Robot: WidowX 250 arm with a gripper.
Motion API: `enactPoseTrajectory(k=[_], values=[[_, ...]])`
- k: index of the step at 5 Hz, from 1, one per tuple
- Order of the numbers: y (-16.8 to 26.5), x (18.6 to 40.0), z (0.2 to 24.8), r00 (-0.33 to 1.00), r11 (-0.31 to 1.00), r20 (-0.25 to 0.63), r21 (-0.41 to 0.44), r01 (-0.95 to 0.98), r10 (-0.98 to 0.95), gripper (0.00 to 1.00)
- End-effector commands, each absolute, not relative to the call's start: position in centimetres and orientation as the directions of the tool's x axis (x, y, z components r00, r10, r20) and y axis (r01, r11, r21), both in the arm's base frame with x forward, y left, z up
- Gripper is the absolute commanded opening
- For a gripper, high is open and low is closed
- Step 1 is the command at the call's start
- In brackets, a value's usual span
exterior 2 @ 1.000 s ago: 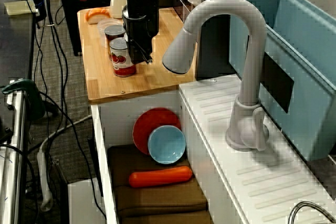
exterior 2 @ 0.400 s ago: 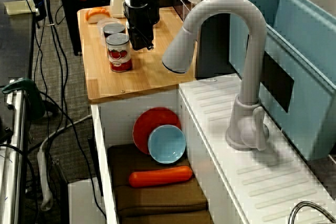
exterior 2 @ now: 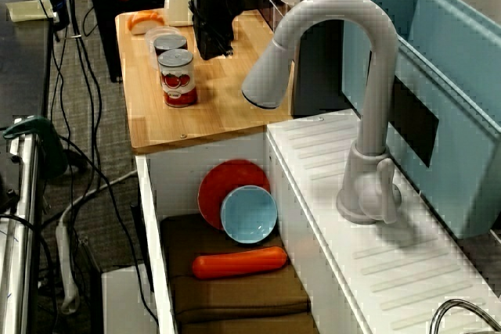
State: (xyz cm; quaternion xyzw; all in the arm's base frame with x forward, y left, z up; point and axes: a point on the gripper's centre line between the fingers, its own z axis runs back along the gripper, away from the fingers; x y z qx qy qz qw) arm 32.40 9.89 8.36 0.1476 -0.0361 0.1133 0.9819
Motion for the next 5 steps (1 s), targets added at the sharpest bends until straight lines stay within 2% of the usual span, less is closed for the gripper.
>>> enactPoseTrajectory(k=[1,2,5], values=[[12.4,33.3,11.2,0.95,0.919,0.168,0.255,-0.299,0.262,0.07],[14.0,33.0,11.9,0.936,0.909,0.183,0.242,-0.34,0.301,1.0],[16.4,31.7,12.3,0.885,0.854,0.235,0.253,-0.455,0.402,1.0]])
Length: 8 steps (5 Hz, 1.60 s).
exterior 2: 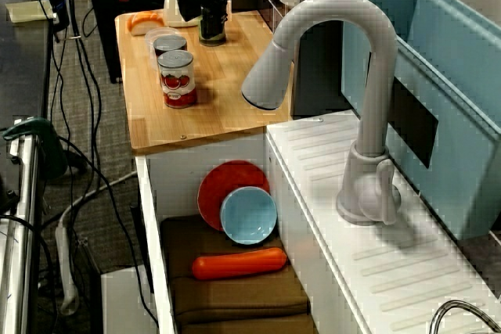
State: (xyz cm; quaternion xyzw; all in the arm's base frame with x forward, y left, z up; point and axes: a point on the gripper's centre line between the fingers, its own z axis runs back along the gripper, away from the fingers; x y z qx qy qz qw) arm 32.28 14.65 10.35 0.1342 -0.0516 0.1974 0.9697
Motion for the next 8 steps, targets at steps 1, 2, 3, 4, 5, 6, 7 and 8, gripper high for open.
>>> enactPoseTrajectory(k=[1,2,3,4,5,6,7,8], values=[[17.0,31.3,12.2,0.849,0.82,0.241,0.235,-0.522,0.471,1.0],[18.0,30.9,12.1,0.756,0.734,0.255,0.194,-0.651,0.603,1.0],[19.2,30.5,12.0,0.687,0.676,0.224,0.133,-0.725,0.692,1.0],[19.9,30.1,12.1,0.647,0.64,0.23,0.112,-0.76,0.727,1.0],[20.6,29.5,11.5,0.568,0.571,0.244,0.066,-0.819,0.786,1.0],[21.1,28.9,10.6,0.478,0.486,0.215,0.016,-0.874,0.852,1.0],[21.2,28.6,10.1,0.434,0.446,0.22,-0.004,-0.895,0.873,1.0],[21.2,28.7,9.7,0.425,0.437,0.231,0.001,-0.9,0.875,1.0]])
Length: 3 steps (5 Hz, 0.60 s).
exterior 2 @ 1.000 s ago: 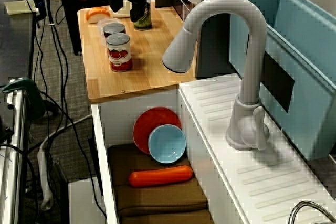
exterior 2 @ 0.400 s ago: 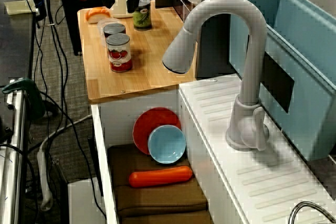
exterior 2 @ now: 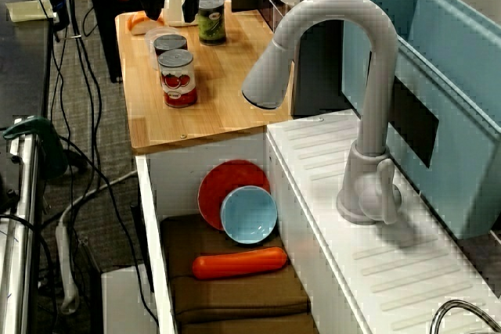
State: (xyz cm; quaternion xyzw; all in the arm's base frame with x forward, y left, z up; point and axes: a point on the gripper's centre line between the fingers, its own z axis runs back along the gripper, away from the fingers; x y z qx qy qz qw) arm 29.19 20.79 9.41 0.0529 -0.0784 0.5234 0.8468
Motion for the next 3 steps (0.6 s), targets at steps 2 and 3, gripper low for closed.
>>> enactPoseTrajectory(k=[2,3], values=[[20.8,28.3,8.8,0.394,0.409,0.233,-0.022,-0.912,0.889,1.0],[20.5,28.2,8.1,0.373,0.387,0.197,-0.032,-0.922,0.906,1.0]])
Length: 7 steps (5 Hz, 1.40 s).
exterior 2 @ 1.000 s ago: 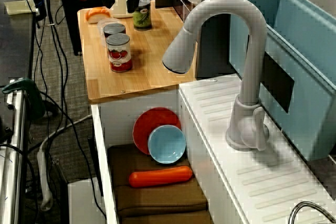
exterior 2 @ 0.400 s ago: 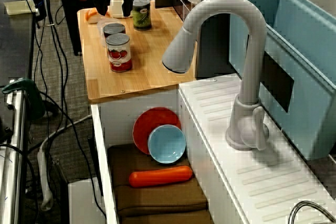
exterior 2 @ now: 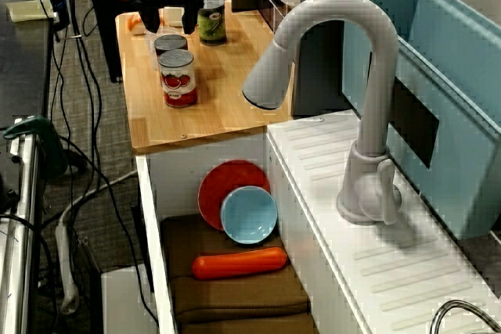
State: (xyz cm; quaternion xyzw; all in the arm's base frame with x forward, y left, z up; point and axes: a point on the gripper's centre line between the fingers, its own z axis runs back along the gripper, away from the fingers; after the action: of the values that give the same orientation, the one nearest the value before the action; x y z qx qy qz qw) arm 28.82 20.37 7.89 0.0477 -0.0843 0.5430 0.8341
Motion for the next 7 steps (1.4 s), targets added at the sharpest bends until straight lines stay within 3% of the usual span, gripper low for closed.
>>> enactPoseTrajectory(k=[1,5,6,7], values=[[20.2,28.2,7.8,0.358,0.37,0.182,-0.038,-0.928,0.916,1.0],[20.3,28.4,5.6,0.35,0.355,0.179,0.006,-0.935,0.919,1.0],[20.4,28.6,5.6,0.36,0.364,0.172,0.01,-0.931,0.917,0.0],[20.6,28.6,5.9,0.36,0.364,0.16,0.005,-0.932,0.919,0.0]])
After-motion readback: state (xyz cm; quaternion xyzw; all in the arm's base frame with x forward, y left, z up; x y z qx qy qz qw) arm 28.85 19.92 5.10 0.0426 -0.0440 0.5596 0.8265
